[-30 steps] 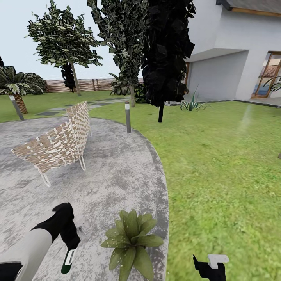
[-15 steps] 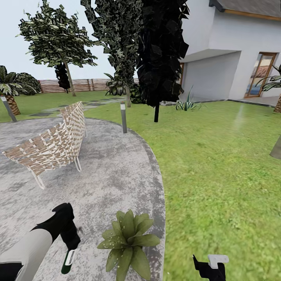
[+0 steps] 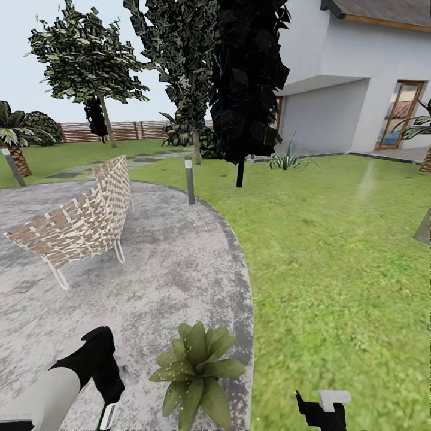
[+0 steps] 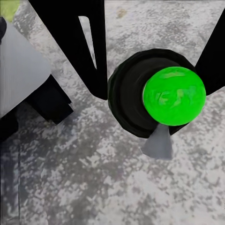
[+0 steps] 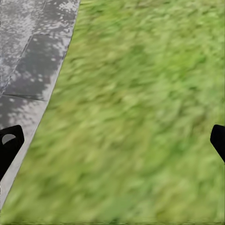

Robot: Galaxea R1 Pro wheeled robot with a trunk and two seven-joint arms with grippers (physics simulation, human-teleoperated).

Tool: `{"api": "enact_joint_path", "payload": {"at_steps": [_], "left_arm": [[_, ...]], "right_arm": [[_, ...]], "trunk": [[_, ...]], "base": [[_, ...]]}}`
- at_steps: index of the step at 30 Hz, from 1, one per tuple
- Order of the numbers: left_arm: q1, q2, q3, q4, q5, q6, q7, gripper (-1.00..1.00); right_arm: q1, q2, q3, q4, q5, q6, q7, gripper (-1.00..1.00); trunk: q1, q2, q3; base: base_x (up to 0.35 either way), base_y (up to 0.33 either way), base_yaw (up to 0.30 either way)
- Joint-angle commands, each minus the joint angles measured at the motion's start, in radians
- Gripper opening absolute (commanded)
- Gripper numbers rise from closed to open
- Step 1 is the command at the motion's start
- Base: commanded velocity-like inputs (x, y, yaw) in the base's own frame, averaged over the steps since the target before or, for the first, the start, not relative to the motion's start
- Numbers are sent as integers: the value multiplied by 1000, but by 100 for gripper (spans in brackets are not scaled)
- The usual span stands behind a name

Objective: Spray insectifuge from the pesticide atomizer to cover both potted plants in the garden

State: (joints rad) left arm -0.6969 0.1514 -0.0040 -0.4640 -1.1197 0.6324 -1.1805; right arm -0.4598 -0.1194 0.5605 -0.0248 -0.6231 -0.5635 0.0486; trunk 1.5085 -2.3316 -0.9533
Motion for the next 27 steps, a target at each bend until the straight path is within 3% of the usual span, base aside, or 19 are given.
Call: {"api": "enact_joint_path", "payload": {"at_steps": [1, 6, 14, 16, 19, 21, 23, 27], "left_arm": [[0, 0, 0, -4, 2, 10, 2, -100], [0, -1, 2, -7, 21, 11, 100, -100], [0, -13, 3, -8, 63, 10, 112, -100], [0, -16, 5, -23, 99, 10, 129, -100], [0, -17, 3, -39, 204, 10, 170, -100], [0, -21, 2, -40, 244, 10, 207, -100], [0, -34, 0, -30, 261, 10, 256, -100], [2, -39, -2, -24, 262, 8, 276, -100]], "right_arm": [[0, 0, 5, 0, -10, -3, 5, 100], [0, 0, 6, 0, -10, -3, 5, 100], [0, 1, 6, 0, -10, -3, 5, 100], [0, 1, 6, 0, -10, -3, 5, 100], [0, 1, 6, 0, -11, -3, 5, 100], [0, 1, 6, 0, -11, -3, 5, 100], [0, 1, 6, 0, -11, -3, 5, 100], [0, 1, 6, 0, -12, -3, 5, 100]], "trunk": [[0, 0, -1], [0, 0, -1], [0, 0, -1], [0, 0, -1], [0, 0, -1], [0, 0, -1], [0, 0, -1], [0, 0, -1]], "base": [[-216, 0, 0], [-301, 0, 0], [-335, 0, 0], [-110, 0, 0], [-26, 0, 0], [-6, 0, 0], [-1, 0, 0], [0, 0, 0]]}}
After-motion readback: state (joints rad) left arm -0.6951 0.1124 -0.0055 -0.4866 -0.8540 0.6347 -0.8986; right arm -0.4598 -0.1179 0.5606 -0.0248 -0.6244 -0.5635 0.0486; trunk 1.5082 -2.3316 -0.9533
